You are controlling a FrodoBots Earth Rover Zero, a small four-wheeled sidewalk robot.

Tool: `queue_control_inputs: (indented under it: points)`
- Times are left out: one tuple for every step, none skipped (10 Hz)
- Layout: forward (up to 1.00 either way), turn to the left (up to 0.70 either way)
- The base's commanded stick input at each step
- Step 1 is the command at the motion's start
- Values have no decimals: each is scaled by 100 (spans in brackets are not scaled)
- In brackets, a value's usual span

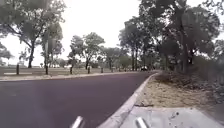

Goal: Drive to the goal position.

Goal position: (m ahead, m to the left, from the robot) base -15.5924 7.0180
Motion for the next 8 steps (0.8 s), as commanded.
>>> queue_control_inputs:
  points:
    - [0, 60]
    - [0, 60]
    - [0, 60]
    - [0, 60]
    - [0, 60]
    - [0, 60]
    - [0, 60]
    - [0, 60]
